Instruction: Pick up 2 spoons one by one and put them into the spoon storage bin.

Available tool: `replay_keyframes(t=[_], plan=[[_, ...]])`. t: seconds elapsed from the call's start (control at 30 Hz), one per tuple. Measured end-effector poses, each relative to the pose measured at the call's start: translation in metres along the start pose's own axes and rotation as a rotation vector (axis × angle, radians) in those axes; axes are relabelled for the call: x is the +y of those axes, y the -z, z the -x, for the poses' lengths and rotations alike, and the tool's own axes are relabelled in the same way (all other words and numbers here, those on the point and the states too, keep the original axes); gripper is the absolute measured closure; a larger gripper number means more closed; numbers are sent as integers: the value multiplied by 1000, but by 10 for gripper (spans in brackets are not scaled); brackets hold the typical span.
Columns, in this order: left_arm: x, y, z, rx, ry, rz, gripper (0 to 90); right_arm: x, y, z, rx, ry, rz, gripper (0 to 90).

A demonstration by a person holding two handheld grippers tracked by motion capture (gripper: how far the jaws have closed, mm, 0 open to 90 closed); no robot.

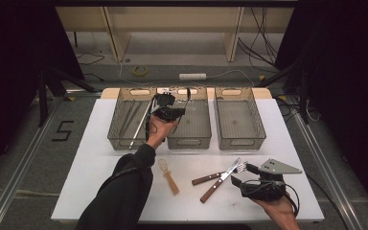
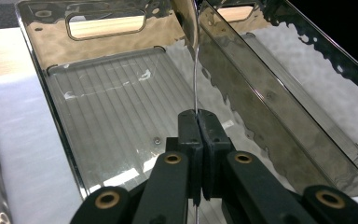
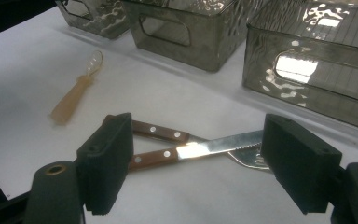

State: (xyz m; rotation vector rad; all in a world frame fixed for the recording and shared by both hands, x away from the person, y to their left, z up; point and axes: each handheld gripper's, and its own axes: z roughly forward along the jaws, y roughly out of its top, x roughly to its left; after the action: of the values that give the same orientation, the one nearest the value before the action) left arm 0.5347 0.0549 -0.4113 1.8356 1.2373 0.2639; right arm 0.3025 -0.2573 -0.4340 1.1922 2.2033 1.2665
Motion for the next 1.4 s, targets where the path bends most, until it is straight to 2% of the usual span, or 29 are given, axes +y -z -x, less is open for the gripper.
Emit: replay_keyframes(t=[0.1, 0.17, 0.3, 0.43, 0.6, 0.8, 0.9, 1.07, 1.17, 1.23, 1.33, 1.4], plan=[[-1, -2, 0, 0, 10, -2, 865, 0, 0, 0, 1, 2, -4, 266], [0, 1, 1, 1, 14, 11, 767, 0, 0, 1, 2, -1, -3, 266], [4, 13, 3, -12, -4, -1, 651, 0, 0, 1, -1, -5, -3, 266], [4, 34, 6, -38, -43, -11, 549, -1, 0, 0, -1, -1, -5, 266], [-4, 61, 7, -62, -83, -64, 444, -1, -1, 0, -4, -3, -7, 266], [-23, 91, 3, -89, -77, -56, 355, 0, -1, -1, -6, -2, -7, 266], [-35, 101, 2, -85, -77, -53, 327, 0, -2, -1, -6, -2, -3, 266], [-51, 111, 5, -38, -78, -78, 300, 1, -2, -3, -5, 2, -6, 266], [-63, 114, 12, -16, -103, -93, 289, 1, -2, -3, -4, 8, -11, 266], [-69, 115, 16, -10, -112, -118, 281, 1, -1, -3, -3, 4, -8, 266], [-80, 115, 21, 3, -82, -157, 259, 1, -1, -3, -5, 9, -9, 266], [-90, 115, 26, 13, -86, -175, 252, 1, -1, -3, -5, 5, -4, 266]])
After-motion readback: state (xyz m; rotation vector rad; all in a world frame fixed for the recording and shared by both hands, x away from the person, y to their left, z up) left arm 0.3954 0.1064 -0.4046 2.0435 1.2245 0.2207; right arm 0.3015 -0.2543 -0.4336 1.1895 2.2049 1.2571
